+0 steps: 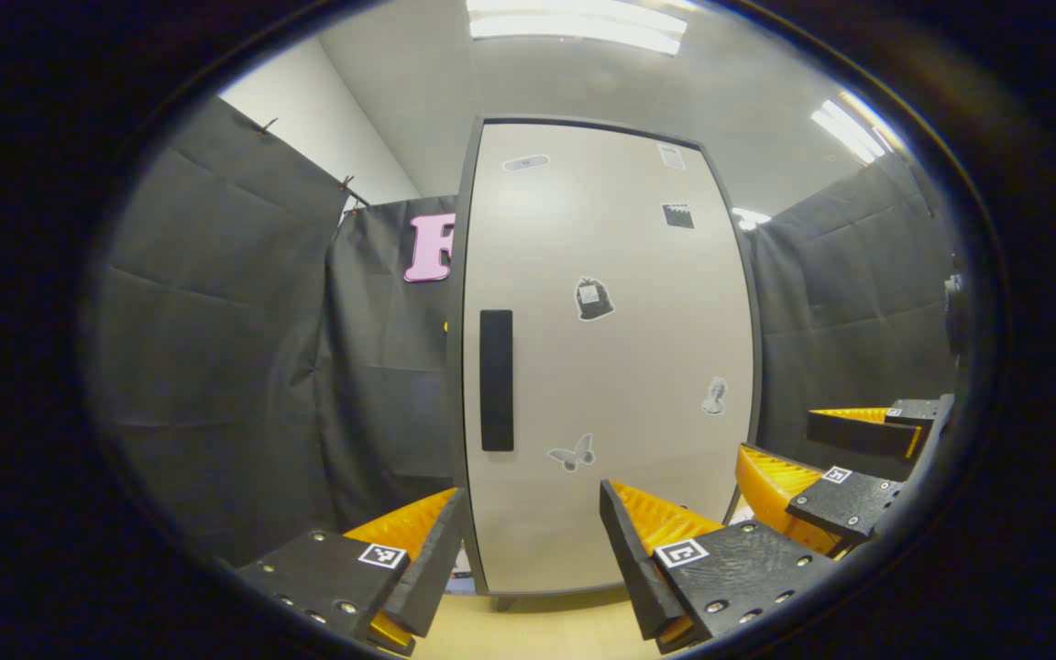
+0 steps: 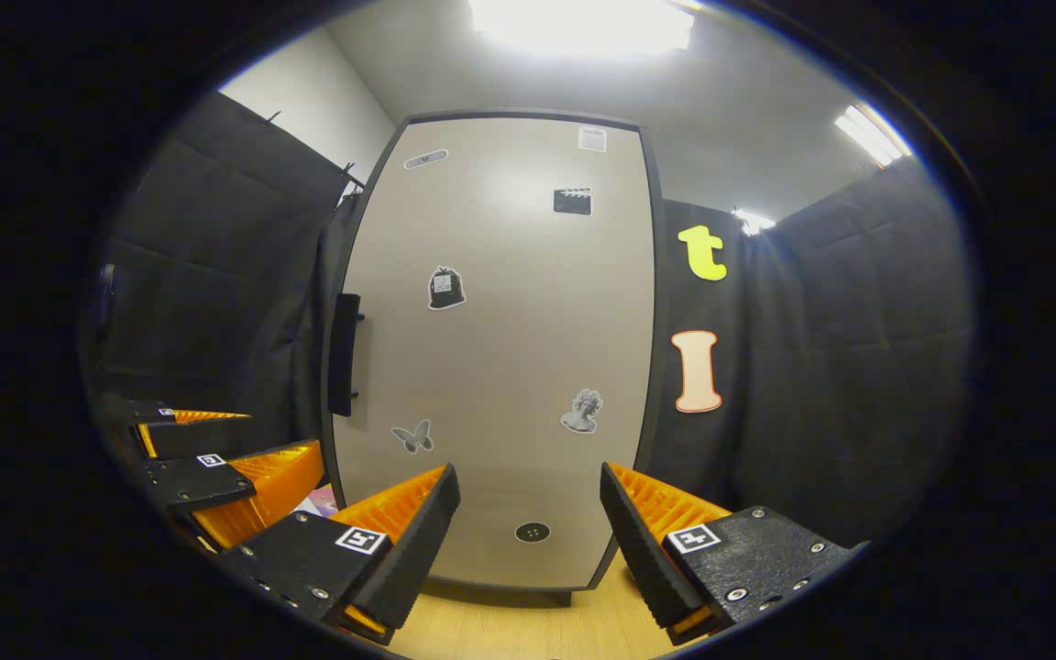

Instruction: Open the cabinet door with the right hand, grasp the bottle in the cabinet with the left hand and place it on the coaster, then close the cabinet door with the right hand.

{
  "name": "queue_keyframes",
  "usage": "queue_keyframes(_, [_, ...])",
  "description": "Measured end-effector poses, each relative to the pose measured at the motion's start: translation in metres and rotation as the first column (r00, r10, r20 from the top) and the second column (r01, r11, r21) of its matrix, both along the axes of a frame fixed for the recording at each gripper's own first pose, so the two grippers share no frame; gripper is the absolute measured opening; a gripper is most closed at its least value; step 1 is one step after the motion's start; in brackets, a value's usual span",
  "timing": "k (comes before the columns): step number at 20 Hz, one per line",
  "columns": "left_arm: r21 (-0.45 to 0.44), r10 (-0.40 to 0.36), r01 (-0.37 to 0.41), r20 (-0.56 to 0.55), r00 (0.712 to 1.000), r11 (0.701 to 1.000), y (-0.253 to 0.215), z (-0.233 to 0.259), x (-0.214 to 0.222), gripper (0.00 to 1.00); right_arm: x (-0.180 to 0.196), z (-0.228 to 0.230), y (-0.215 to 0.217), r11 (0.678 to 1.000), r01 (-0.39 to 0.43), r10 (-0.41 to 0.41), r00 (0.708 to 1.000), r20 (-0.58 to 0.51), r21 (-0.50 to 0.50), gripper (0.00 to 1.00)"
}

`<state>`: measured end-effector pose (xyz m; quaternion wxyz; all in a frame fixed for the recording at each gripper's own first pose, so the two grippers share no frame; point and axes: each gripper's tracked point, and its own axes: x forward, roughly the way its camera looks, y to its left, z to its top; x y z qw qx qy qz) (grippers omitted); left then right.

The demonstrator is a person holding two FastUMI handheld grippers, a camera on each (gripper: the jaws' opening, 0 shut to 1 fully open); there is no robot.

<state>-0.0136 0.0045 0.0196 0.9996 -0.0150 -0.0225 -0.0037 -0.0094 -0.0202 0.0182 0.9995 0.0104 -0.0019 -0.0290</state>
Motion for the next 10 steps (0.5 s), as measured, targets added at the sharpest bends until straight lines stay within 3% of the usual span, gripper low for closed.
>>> queue_keyframes(10, [-0.005,0.003,-0.003,0.011,1.0,1.0,-0.0033,0.0071,-0.0062,0.82,-0.0097,0.0001,-0.0087,1.0,-0.001,0.001,1.0,-0.006,0.012,0.95])
